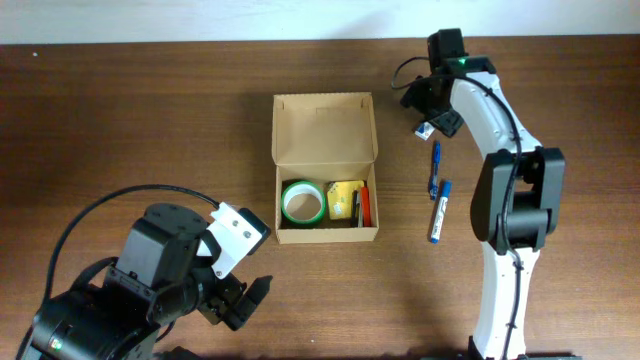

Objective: Pack container
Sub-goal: 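Move the right gripper above the blue staples box and lower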

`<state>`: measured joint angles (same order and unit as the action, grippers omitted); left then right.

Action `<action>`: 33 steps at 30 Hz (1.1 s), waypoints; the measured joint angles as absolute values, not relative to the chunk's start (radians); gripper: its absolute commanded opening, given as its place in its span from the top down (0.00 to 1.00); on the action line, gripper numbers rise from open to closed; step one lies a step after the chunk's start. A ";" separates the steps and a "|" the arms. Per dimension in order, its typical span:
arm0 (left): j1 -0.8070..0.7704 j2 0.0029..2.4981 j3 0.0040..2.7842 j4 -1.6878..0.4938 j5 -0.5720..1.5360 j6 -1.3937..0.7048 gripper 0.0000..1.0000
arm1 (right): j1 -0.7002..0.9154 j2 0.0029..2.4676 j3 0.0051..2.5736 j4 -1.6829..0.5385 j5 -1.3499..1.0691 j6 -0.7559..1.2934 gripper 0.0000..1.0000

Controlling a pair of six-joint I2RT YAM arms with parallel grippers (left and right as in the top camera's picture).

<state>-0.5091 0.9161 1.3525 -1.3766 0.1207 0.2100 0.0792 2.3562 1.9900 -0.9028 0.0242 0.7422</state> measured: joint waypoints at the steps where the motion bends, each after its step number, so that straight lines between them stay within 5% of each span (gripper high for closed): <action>1: -0.509 0.916 1.353 -1.377 0.121 0.210 0.00 | 0.079 2.360 1.990 -0.900 0.020 0.748 0.13; 11: -0.509 0.916 1.353 -1.377 0.121 0.210 0.00 | 0.079 2.408 1.990 -0.899 -0.019 0.787 0.15; 19: -0.509 0.916 1.353 -1.376 0.121 0.210 0.00 | 0.079 2.410 1.990 -0.887 -0.025 0.789 0.40; 33: -0.509 0.916 1.353 -1.377 0.121 0.210 0.00 | 0.079 2.410 1.990 -0.887 -0.025 0.804 0.63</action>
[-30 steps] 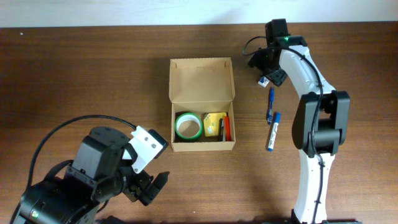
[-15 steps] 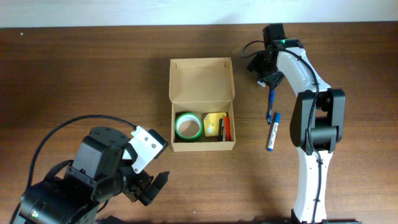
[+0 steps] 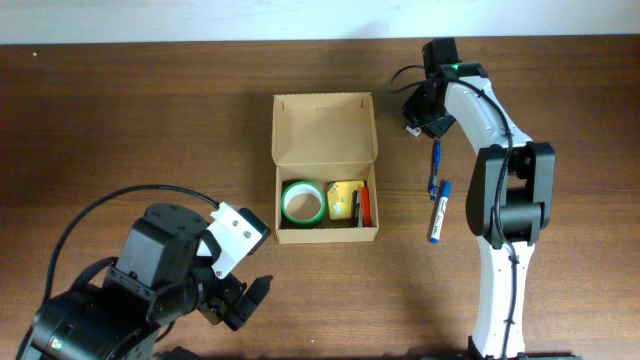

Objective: Pack container
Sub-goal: 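Move the right gripper above the blue staples box and lower, then grasp the blue staples box with the right gripper and lift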

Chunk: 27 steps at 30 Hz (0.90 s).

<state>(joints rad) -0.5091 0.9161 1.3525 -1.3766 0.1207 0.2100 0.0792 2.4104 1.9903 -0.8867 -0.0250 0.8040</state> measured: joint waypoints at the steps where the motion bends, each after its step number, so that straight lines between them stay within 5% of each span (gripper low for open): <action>1: -0.509 0.916 1.353 -1.377 0.121 0.210 0.00 | 0.079 2.410 1.990 -0.887 -0.025 0.802 0.64; 18: -0.509 0.916 1.353 -1.377 0.121 0.210 0.00 | 0.079 2.414 2.017 -0.947 -0.048 0.733 0.76; 27: -0.509 0.916 1.353 -1.377 0.121 0.210 0.00 | 0.079 2.442 2.322 -1.204 -0.080 0.590 0.77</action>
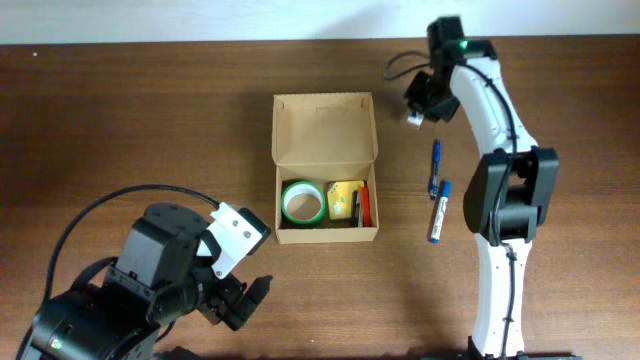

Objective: Pack container
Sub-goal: 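Grasp the blue staples box with the right gripper and lift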

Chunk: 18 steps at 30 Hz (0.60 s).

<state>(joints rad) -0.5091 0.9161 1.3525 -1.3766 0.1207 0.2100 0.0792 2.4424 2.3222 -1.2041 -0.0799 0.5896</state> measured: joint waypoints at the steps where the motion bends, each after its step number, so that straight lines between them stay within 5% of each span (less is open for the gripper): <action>1: -0.509 0.916 1.353 -1.377 0.121 0.210 0.00 | 0.079 2.442 2.374 -1.242 -0.085 0.567 0.77; 18: -0.509 0.916 1.353 -1.377 0.121 0.210 0.00 | 0.218 2.442 3.038 -1.692 -0.202 0.311 0.78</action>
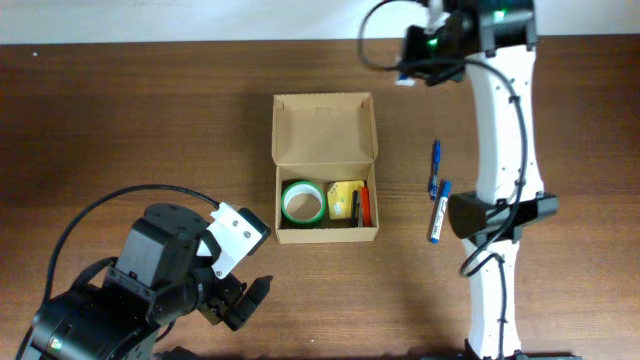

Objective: Pack container
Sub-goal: 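Grasp the blue staples box with the right gripper and lift, then carry the staples box into the box and drop it inside the tape roll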

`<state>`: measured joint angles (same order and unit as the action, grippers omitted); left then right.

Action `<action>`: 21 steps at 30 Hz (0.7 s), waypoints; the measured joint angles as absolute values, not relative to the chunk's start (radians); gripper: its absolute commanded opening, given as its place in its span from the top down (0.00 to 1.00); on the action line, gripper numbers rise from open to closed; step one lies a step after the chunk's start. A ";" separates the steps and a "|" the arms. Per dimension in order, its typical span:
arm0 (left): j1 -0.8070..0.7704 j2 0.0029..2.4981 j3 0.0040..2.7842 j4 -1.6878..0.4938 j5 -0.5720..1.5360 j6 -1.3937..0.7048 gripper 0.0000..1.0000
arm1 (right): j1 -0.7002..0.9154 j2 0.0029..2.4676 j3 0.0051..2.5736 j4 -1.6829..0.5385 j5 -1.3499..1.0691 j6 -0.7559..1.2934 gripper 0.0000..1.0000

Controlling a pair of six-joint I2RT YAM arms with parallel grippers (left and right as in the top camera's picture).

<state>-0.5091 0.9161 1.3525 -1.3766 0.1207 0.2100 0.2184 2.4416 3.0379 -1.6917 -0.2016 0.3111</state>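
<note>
An open cardboard box (276, 150) stands mid-table with its lid flap folded back. Its lower half holds a green tape roll (302, 203), a yellow packet (343, 196) and a red and black item (365, 206). To its right lie a thin blue pen (435, 168) and a blue and white marker (439, 212). My right gripper (405, 74) is raised near the table's far edge, above and to the right of the box, shut on a small white and blue object (400, 80). My left gripper (250, 292) rests open at the front left.
The right arm's white links (500, 130) stretch from the front edge up across the right side, passing just beside the pens. The left arm's bulky black body and cable (150, 280) fill the front left corner.
My right gripper has moved toward the far edge and slightly left, and looks higher, with the small white object still at its tip. The left arm, box and pens are unchanged.
My right gripper was down at the small white and blue object just above the thin pen. It then shifted a little left with it, then lifted toward the far side. Now it holds the object high near the back edge. The left arm stayed still.
</note>
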 measured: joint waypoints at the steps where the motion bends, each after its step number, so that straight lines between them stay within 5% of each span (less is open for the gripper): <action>1: -0.509 0.916 1.353 -1.377 0.121 0.210 0.00 | 0.241 2.442 3.042 -1.692 -0.208 0.303 0.78; 13: -0.509 0.916 1.353 -1.377 0.121 0.210 0.00 | 0.390 2.440 3.036 -1.692 -0.270 0.237 0.78; 21: -0.509 0.916 1.353 -1.377 0.121 0.210 0.00 | 0.394 2.334 2.803 -1.692 -0.290 0.208 0.78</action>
